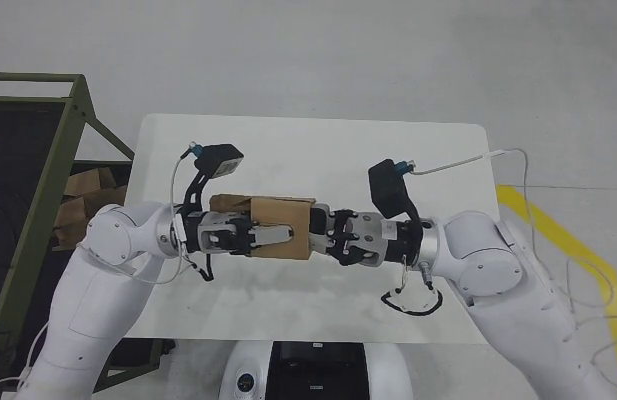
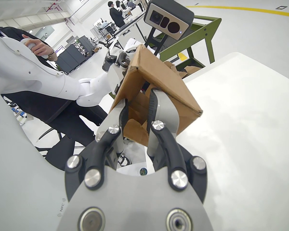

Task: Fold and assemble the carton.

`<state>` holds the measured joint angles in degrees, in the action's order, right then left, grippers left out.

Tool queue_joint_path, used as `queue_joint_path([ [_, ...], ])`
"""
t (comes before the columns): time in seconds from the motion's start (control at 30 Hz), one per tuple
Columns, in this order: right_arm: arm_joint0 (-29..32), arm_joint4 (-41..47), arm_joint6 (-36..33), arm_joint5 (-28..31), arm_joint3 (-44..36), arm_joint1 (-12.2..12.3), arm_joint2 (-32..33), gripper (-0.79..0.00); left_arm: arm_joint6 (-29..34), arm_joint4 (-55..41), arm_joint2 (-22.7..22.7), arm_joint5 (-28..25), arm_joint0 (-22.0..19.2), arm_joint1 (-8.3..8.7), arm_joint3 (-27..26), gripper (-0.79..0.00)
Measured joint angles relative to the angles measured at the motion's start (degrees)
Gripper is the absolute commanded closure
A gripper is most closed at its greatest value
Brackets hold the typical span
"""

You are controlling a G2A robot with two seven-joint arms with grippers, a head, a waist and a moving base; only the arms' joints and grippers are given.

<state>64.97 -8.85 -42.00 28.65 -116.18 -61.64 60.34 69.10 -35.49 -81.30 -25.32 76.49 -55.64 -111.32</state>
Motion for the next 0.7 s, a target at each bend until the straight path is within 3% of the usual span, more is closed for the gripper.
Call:
queue_joint_path([
  [0.7,-3.25,-0.64,0.98,1.87,2.53,-0.79,-2.79,-0.179,0.50,-1.10,0.34,0.06,-0.33,-0.03,0.53,0.000],
])
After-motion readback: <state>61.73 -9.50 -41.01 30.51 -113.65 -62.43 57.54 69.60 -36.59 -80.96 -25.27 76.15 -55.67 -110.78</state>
